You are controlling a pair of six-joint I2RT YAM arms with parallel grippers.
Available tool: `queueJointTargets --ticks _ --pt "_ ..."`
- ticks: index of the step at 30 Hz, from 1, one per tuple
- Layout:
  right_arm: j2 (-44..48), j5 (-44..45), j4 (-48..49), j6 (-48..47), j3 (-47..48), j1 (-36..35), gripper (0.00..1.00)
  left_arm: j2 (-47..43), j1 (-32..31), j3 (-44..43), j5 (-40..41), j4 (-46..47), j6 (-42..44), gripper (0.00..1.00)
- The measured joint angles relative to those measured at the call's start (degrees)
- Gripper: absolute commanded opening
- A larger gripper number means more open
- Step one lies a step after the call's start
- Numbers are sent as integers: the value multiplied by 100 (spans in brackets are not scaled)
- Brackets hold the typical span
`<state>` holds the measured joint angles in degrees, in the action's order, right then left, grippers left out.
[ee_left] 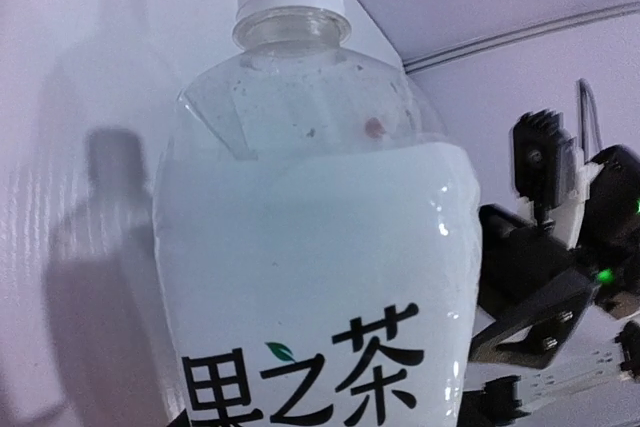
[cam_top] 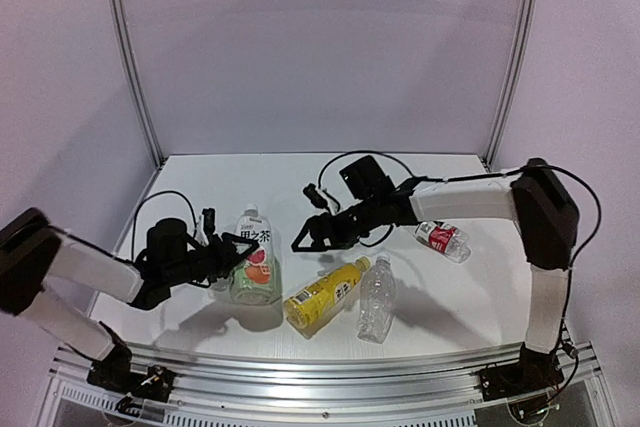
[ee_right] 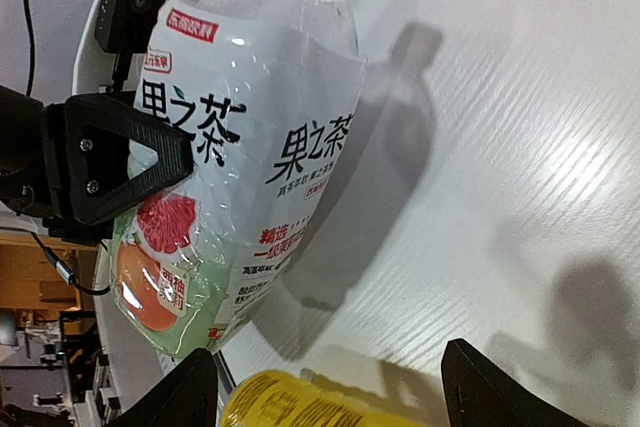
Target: Unscrew the bottle caps
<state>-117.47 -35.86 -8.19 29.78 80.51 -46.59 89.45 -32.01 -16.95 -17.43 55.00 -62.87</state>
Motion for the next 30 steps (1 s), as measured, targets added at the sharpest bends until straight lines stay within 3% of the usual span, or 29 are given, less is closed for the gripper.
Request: queueJointTargets --ticks 2,4,7,9,12,19,25,30 --pt "581 378 -273 -188 -4 0 79 -1180 -278 -273 404 -1480 868 44" --pt "1110 592 -409 -343 13 0 78 -2363 -1014 -787 1231 -2793 2083 44" --pt "1738 745 -586 -555 33 0 77 -3517 -1893 -1294 2085 -3510 3519 44" --pt "2000 841 -741 -699 33 0 77 -3856 -1956 -1272 2455 -3517 4094 45" --pt "2288 1014 -1080 -940 33 0 76 -3668 -1985 -883 2868 -3388 4819 45" --pt "2876 1255 -2083 -1449 264 -24 73 -2214 -2516 -428 3136 -3338 6258 45" --pt "2302 1335 -2848 -1685 1062 -243 68 -1683 -3152 -623 3438 -3161 7040 44" --pt "1919 1314 -3265 -1679 1058 -323 63 -1821 -3456 -599 3733 -3136 7355 44"
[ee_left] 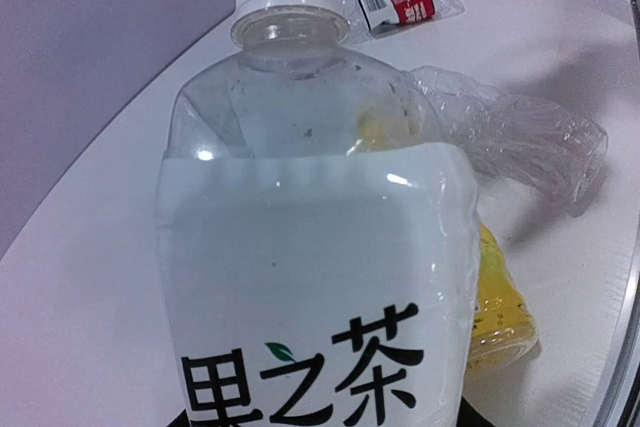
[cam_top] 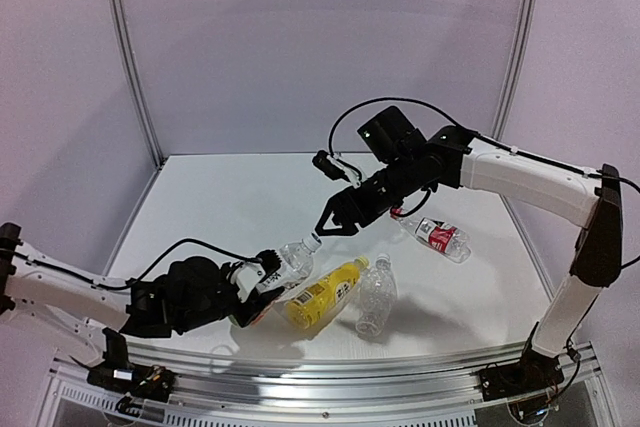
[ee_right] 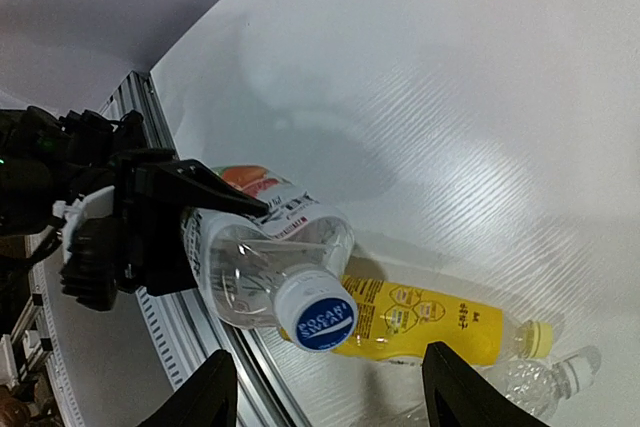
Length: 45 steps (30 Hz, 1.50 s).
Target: Unscrew the bottle caps
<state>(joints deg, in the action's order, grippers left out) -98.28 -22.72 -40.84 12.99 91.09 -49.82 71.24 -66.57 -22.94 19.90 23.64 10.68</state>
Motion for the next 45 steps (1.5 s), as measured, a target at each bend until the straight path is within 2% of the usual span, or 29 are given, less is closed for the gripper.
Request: queueJointTargets --ticks 9,19,28,45 --pt "22 -688 -138 323 76 0 59 -1156 -400 264 310 35 315 44" --pt "114 -1606 -136 717 157 0 60 -1209 -748 264 656 -20 625 43" --pt "131 -1733 -249 769 177 -83 53 -1370 -822 264 756 -33 719 44" --pt "-66 -1805 -289 765 358 -170 49 -1364 -881 264 758 -136 785 43"
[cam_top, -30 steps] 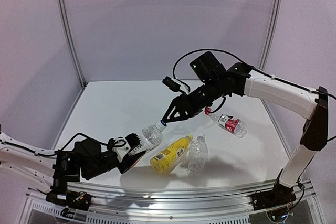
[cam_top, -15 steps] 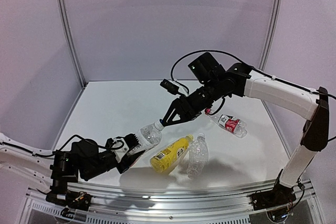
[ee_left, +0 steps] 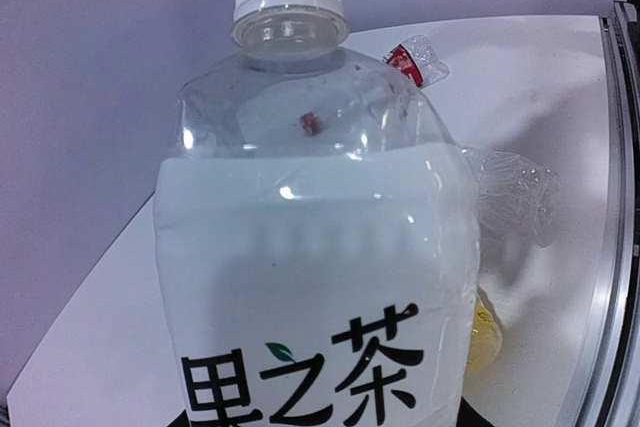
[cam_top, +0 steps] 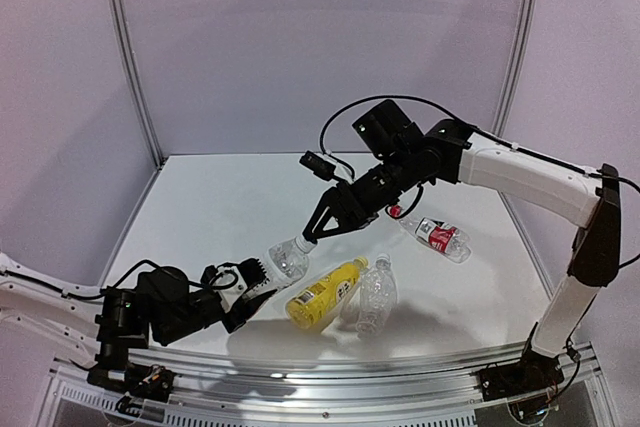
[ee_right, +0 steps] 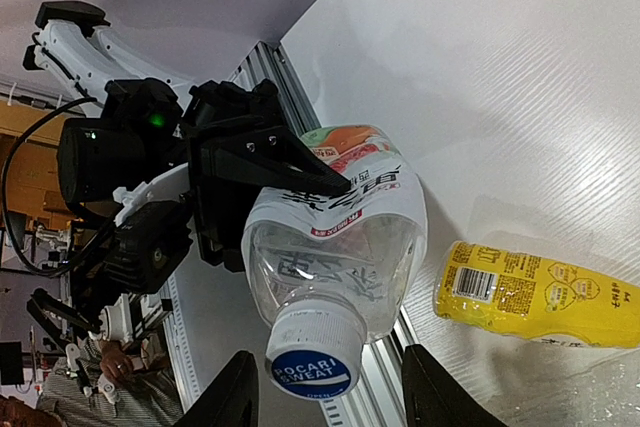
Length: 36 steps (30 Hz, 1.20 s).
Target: Unscrew the bottle caps
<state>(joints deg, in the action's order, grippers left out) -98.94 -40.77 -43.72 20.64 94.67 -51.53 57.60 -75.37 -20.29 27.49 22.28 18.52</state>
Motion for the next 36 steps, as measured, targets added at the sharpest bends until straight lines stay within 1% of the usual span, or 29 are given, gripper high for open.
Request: queueJointTargets --ticks 1,4,8,9,12,17,20,22,24,25,28,29,32,34,35,36 --pt "-50 -2 0 0 17 -13 49 0 0 0 0 -9 0 43" --pt "-175 -33 -11 -2 44 -57 44 0 0 0 9 -37 2 43" --pt "-238 -42 -92 -20 96 -122 30 0 0 0 42 -107 2 43" --pt "-238 -39 -107 -35 111 -131 25 0 0 0 46 -107 2 43" --pt "-238 61 -155 -15 140 -155 0 0 0 0 81 -133 11 43" --pt "-238 118 -210 -197 140 -186 0 0 -7 0 83 -157 42 43" --pt "-229 409 -350 -647 197 -308 0 2 -7 0 76 -225 94 43" --pt "-94 1054 -415 -1370 133 -584 0 2 -11 0 0 -323 116 43" --pt "219 1880 -337 -2227 -225 -876 0 0 -33 2 -140 -446 179 42" --pt "321 2164 -289 -2511 -380 -1132 0 0 -55 4 -234 -514 234 42" --pt "730 3508 332 -3967 -1329 -1803 0 0 -98 24 -487 -872 393 41" --pt "739 3818 551 -4385 -1558 -1912 0 0 -101 48 -529 -1016 439 41" --pt "643 4387 1268 -5366 -2131 -2087 0 11 -83 120 -533 -1344 468 37" --pt "592 4581 1672 -5831 -2365 -2127 0 11 -74 144 -507 -1480 457 35" --pt "608 4645 1821 -6015 -2448 -2140 0 11 -66 146 -494 -1488 452 31" --pt "662 4695 1967 -6186 -2535 -2149 0 7 -57 146 -476 -1482 450 24"
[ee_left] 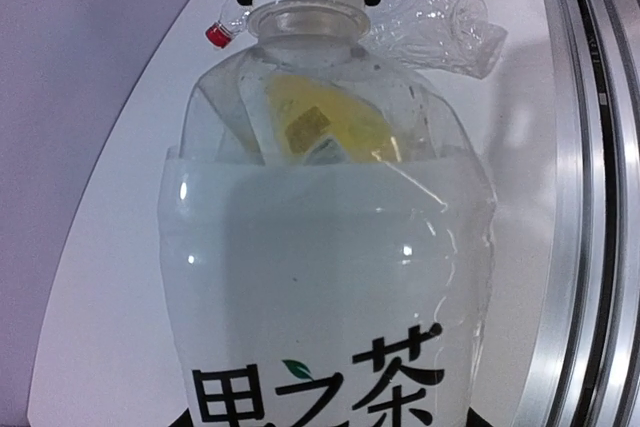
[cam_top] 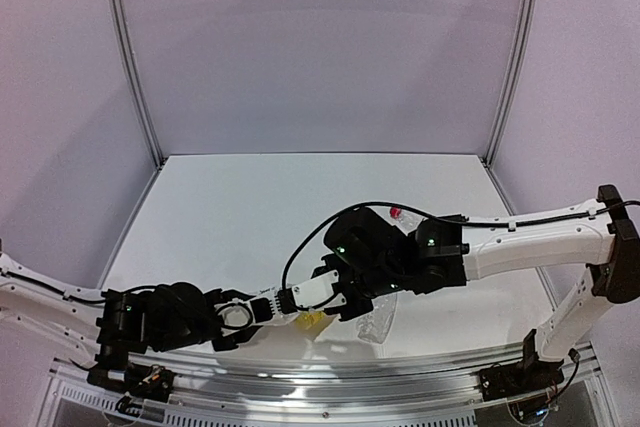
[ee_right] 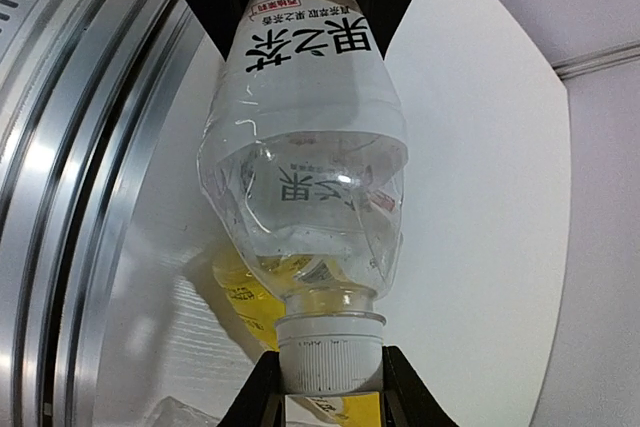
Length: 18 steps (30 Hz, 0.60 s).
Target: Unscrew the bottle caps
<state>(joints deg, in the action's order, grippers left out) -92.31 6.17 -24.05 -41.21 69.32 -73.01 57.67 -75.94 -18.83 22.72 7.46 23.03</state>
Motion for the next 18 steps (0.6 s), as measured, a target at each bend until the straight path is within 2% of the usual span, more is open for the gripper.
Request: queueJointTargets --ticks 1,3,4,5,6,7,8,9,14,18 --pt "68 15 87 -114 -66 -2 0 -9 0 0 4 28 2 18" --pt "278 13 219 -280 -208 -28 10 -52 -4 -7 2 140 15 4" --pt "413 11 254 -319 -262 -48 17 -76 -11 -9 -9 205 33 0" --pt "546 4 273 -330 -297 -61 24 -111 -20 -28 -26 289 66 0" --pt "686 -15 273 -308 -321 -70 40 -133 -28 -46 -44 380 98 0" --pt "822 -48 269 -249 -330 -76 63 -160 -35 -63 -61 472 133 0" --pt "951 -66 275 -101 -330 -76 77 -188 -39 -81 -83 573 140 0" --pt "1121 20 297 227 -308 -76 83 -225 -44 -90 -31 678 59 0" --pt "1766 129 249 2083 138 -26 89 -466 -66 -59 404 1165 -72 0" --pt "1633 -4 -271 3862 1051 46 86 -592 -162 17 745 1502 -37 0"
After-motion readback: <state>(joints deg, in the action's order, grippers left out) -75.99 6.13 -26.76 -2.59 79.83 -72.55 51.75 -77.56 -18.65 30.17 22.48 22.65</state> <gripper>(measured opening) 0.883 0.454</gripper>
